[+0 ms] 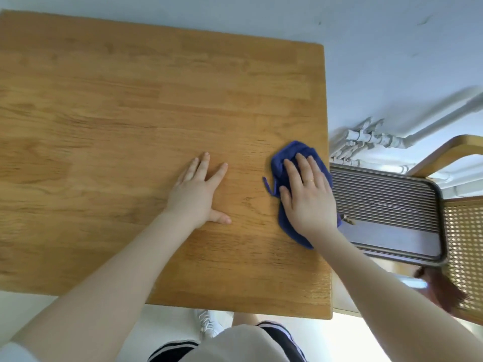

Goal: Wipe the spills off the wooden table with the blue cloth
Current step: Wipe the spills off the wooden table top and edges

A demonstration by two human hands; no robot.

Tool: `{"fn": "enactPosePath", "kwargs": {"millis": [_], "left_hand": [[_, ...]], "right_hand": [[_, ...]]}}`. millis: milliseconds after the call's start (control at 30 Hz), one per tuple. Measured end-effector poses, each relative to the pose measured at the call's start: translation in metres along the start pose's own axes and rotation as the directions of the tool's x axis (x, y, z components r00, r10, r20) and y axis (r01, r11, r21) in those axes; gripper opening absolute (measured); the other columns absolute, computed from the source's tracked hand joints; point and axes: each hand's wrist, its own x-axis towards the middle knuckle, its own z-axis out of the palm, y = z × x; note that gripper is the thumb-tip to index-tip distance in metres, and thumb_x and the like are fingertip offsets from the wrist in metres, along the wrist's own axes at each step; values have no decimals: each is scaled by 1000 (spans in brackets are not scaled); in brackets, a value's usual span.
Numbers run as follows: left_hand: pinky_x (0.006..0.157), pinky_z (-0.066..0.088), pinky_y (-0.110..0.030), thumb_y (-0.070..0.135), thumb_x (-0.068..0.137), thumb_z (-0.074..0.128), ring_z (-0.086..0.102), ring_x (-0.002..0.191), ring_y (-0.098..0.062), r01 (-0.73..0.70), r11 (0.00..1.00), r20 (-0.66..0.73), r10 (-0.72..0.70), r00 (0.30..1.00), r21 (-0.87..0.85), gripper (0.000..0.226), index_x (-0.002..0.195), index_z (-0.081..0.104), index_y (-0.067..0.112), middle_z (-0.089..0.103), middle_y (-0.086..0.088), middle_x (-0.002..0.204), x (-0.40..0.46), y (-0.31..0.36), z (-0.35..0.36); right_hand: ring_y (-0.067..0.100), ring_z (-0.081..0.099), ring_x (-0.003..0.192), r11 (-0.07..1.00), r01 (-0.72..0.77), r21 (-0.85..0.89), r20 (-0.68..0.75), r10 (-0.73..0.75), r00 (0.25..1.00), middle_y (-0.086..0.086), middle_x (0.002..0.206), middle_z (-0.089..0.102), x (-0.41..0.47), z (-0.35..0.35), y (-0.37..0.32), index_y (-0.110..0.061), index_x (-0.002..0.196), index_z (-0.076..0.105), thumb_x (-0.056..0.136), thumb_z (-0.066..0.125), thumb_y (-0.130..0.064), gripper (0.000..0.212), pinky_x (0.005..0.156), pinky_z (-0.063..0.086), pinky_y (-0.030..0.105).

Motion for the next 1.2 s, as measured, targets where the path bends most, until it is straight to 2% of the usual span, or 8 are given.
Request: {"fn": "enactPosePath", "kwargs": {"millis": [200, 433, 633, 733, 833, 967, 1100, 1200], "left_hand": [[117, 2, -38, 61, 64, 71, -14, 144, -22, -2, 999, -27, 1, 1000, -34, 117, 147, -7, 36, -23, -4, 155, 0, 0, -1], [116, -1, -40, 68, 68, 62, -17, 144, -23, 0, 999, 8, -1, 1000, 53, 115, 146, -16, 35, -27, -3, 153, -2, -2, 4], [117, 1, -42, 67, 66, 65, -8, 145, -26, -29, 997, -108, 37, 993, 75, 117, 149, -8, 26, -23, 2, 155, -9, 1, -1], [119, 4, -41, 53, 79, 63, -3, 146, -23, -132, 989, -208, 143, 968, 67, 102, 150, -4, 23, -18, 3, 156, -22, 5, 8], [118, 5, -39, 50, 86, 56, -3, 146, -21, -186, 983, -210, 181, 961, -1, 93, 149, -6, 21, -16, 4, 157, -42, 0, 23], [116, -3, -41, 72, 66, 60, -19, 143, -22, -176, 981, -8, 178, 984, 81, 121, 146, -18, 26, -35, 2, 150, -71, -21, 37], [116, 5, -44, 70, 61, 66, -15, 144, -26, -156, 981, 46, 152, 987, 111, 123, 145, -17, 35, -39, 0, 148, -98, -47, 40], [116, 6, -43, 71, 64, 63, -11, 144, -25, -110, 984, 34, 107, 994, 137, 119, 147, -13, 32, -31, -2, 152, -112, -60, 48]], "right_hand": [[32, 34, 133, 942, 336, -12, 94, -333, 938, 12, 141, 43, -21, -7, 10, -14, 133, 47, 89, 40, -35, 48, 107, 30, 43], [33, 24, 138, 997, -6, -77, 64, 11, 998, 14, 148, 32, 6, 2, 16, -14, 140, 35, 90, 27, -42, 58, 110, 24, 46], [32, 28, 136, 980, 198, -33, 113, -193, 975, 12, 145, 38, -118, -5, -30, -15, 137, 41, 93, 35, -45, 53, 109, 24, 43], [29, 32, 134, 956, 292, -5, 124, -289, 949, 9, 143, 42, -124, -8, -23, -18, 134, 46, 95, 34, -39, 45, 109, 25, 40], [29, 34, 134, 976, 215, -29, 96, -211, 973, 8, 142, 43, -89, -6, -8, -18, 133, 47, 94, 35, -35, 44, 107, 31, 43], [32, 28, 137, 998, -10, -61, 67, 14, 998, 11, 145, 38, -57, -5, -9, -14, 137, 42, 92, 25, -39, 54, 109, 27, 46], [34, 30, 135, 998, -39, -54, -6, 38, 999, 13, 144, 39, -97, 3, -41, -14, 137, 41, 93, 31, -36, 50, 107, 27, 44], [32, 34, 133, 998, 68, -14, 0, -68, 998, 11, 142, 43, -137, 10, -73, -17, 134, 46, 93, 36, -34, 45, 105, 29, 42]]}}
